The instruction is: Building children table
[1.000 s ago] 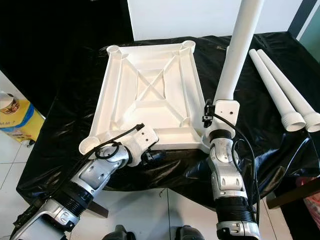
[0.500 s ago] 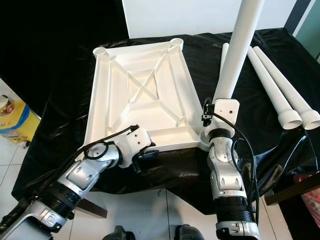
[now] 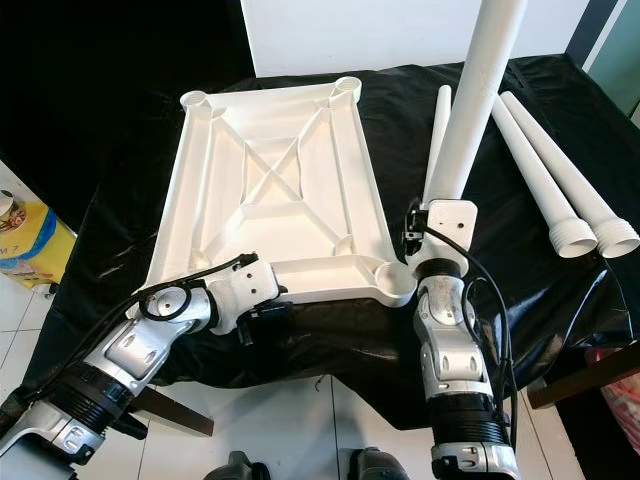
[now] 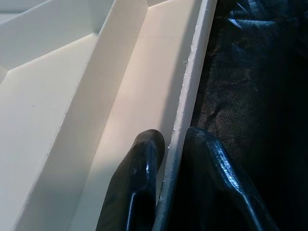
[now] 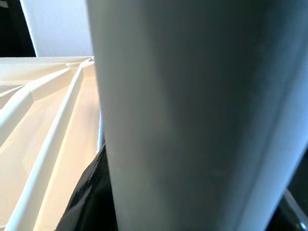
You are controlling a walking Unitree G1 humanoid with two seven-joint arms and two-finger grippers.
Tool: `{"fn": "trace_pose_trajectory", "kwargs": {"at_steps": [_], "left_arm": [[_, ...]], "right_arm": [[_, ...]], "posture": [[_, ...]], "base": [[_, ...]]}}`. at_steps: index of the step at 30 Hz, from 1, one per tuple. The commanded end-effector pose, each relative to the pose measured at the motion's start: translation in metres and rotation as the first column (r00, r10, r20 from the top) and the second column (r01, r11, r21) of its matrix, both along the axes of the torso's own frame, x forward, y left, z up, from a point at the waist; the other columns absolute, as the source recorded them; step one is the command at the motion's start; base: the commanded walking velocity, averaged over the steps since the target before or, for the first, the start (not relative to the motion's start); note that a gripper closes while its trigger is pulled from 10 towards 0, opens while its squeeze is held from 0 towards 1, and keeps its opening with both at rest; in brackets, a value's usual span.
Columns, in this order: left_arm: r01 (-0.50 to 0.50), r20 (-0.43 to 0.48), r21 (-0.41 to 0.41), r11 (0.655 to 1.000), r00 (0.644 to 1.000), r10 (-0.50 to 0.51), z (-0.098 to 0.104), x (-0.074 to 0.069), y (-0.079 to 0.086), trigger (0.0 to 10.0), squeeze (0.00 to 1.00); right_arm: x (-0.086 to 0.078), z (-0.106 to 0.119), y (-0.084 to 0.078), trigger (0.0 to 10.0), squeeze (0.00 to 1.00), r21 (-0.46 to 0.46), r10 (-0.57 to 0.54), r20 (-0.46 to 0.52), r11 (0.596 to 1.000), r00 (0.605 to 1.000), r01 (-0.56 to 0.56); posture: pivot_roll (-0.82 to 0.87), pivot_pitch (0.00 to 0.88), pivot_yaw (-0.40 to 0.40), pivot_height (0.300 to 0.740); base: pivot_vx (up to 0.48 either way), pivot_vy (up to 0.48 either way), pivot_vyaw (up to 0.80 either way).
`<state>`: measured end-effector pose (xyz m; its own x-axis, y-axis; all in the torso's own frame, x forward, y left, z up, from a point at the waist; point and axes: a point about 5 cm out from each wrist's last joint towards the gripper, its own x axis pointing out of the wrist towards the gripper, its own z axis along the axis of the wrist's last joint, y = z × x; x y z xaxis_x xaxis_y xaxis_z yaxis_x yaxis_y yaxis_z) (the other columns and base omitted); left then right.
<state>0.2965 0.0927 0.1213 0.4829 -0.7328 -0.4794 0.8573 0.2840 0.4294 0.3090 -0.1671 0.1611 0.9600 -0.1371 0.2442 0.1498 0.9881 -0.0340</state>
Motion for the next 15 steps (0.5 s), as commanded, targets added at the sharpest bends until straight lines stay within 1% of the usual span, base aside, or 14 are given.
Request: {"fn": "trace_pose_trajectory", "kwargs": {"at_steps": [1, 6, 7, 9, 10, 11, 12, 13, 14, 15], "left_arm": [[-0.083, -0.002, 0.034, 0.996, 0.997, 0.083, -0.001, 0.005, 0.018, 10.0, 1.0], [-0.081, -0.011, 0.024, 0.996, 0.997, 0.081, -0.001, 0.005, 0.018, 10.0, 1.0], [-0.084, 0.01, 0.021, 0.996, 0.996, 0.083, 0.001, 0.006, 0.017, 10.0, 1.0], [-0.084, 0.01, 0.021, 0.996, 0.996, 0.083, 0.001, 0.006, 0.017, 10.0, 1.0], [-0.089, 0.023, -0.02, 0.996, 0.996, 0.09, 0.007, 0.007, 0.014, 10.0, 0.0], [-0.089, 0.023, -0.02, 0.996, 0.996, 0.09, 0.007, 0.007, 0.014, 10.0, 0.0], [-0.089, 0.024, -0.099, 0.991, 0.995, 0.092, 0.017, 0.006, 0.009, 10.0, 0.0], [-0.088, 0.022, -0.156, 0.984, 0.996, 0.092, 0.023, 0.005, 0.006, 10.0, 0.0], [-0.088, 0.022, -0.156, 0.984, 0.996, 0.092, 0.023, 0.005, 0.006, 10.0, 0.0], [-0.082, 0.014, -0.222, 0.972, 0.996, 0.087, 0.03, 0.004, 0.002, 10.0, 0.0]], "right_arm": [[0.0, -0.004, 0.007, 10.0, 0.0, 0.011, 0.044, -0.018, 0.999, 0.999, -0.043], [0.0, -0.004, 0.008, 10.0, 0.0, 0.011, 0.051, -0.018, 0.999, 0.999, -0.051], [0.0, -0.003, 0.011, 10.0, 0.0, 0.015, 0.071, -0.01, 0.997, 0.997, -0.07], [0.0, -0.003, 0.011, 10.0, 0.0, 0.015, 0.071, -0.01, 0.997, 0.997, -0.07], [-0.001, -0.001, 0.014, 10.0, 0.0, 0.024, 0.095, 0.005, 0.995, 0.995, -0.095], [-0.001, -0.001, 0.014, 10.0, 0.0, 0.024, 0.095, 0.005, 0.995, 0.995, -0.095], [-0.003, 0.002, 0.017, 10.0, 0.0, 0.021, 0.119, 0.029, 0.993, 0.993, -0.119], [-0.004, 0.004, 0.019, 10.0, 0.0, 0.018, 0.133, 0.045, 0.991, 0.99, -0.134], [-0.004, 0.004, 0.019, 10.0, 0.0, 0.018, 0.133, 0.045, 0.991, 0.99, -0.134], [-0.006, 0.005, 0.021, 10.0, 0.0, 0.018, 0.145, 0.058, 0.989, 0.988, -0.147]], "posture": [[0.02, 0.107, 0.039, 0.74], [0.02, 0.106, 0.038, 0.74], [0.02, 0.104, 0.036, 0.74], [0.02, 0.104, 0.036, 0.74], [0.02, 0.102, 0.033, 0.74], [0.02, 0.102, 0.033, 0.74], [0.02, 0.099, 0.029, 0.74], [0.02, 0.099, 0.028, 0.74], [0.02, 0.099, 0.028, 0.74], [0.02, 0.098, 0.027, 0.74]], "base": [[0.0, 0.0, 0.0], [0.0, 0.0, 0.0], [0.0, 0.0, 0.0], [0.0, 0.0, 0.0], [0.0, 0.0, 0.0], [0.0, 0.0, 0.0], [0.0, 0.0, 0.0], [0.0, 0.0, 0.0], [0.0, 0.0, 0.0], [0.0, 0.0, 0.0]]}}
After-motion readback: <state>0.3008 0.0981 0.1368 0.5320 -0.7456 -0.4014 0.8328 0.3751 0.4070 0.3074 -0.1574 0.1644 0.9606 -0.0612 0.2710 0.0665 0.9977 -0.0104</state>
